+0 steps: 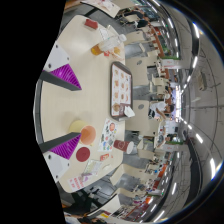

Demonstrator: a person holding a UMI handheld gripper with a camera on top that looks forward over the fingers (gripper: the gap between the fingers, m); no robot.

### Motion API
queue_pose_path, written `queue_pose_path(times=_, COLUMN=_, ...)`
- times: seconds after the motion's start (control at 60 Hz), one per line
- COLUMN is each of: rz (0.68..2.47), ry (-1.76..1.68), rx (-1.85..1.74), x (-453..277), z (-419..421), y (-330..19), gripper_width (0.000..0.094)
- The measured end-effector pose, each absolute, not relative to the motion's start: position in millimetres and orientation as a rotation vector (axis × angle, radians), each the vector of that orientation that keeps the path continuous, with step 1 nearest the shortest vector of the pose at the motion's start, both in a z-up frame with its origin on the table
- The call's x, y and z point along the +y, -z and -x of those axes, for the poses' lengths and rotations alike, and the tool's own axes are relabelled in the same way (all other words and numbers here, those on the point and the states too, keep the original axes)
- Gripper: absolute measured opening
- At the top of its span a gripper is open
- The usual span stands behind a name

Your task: Pour water

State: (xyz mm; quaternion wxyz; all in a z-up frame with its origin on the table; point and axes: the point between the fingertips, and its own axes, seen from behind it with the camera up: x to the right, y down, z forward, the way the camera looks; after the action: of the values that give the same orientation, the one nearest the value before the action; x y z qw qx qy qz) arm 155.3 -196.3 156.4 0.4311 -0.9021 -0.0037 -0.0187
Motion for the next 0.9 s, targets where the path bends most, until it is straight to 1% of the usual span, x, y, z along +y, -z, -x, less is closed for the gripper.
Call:
queue_pose_path(times=0.133, rz=2.263, ry=0.066, rx=-0.018, x=-199.4, z=-143.4, y=-152.1, gripper_width=0.0850)
queue_pose_path(times=0.3, rz=2.278, ry=0.087, rx=-0.006, x=-210.5, z=-101.9, y=-145.0, gripper_width=0.0848)
queue_pose_path(times=0.433, rz=2.285, ry=0.068, rx=0.003, x=-217.2, z=-47.5, y=-134.7, gripper_width=0.0846)
queue_pose_path(times=0.583, rz=2.294, ry=0.021, rx=0.004, x=-214.0, z=32.6, y=-117.3, gripper_width=0.0845)
queue_pose_path(times=0.717, rz=2.281, ry=-0.049, rx=-0.002, x=-197.6, z=104.5, y=-104.7, gripper_width=0.0852)
queue_pose_path(times=0.9, rz=2.190, ry=-0.087, rx=-0.056, x=-143.1, z=180.8, y=-94.6, gripper_width=0.0851)
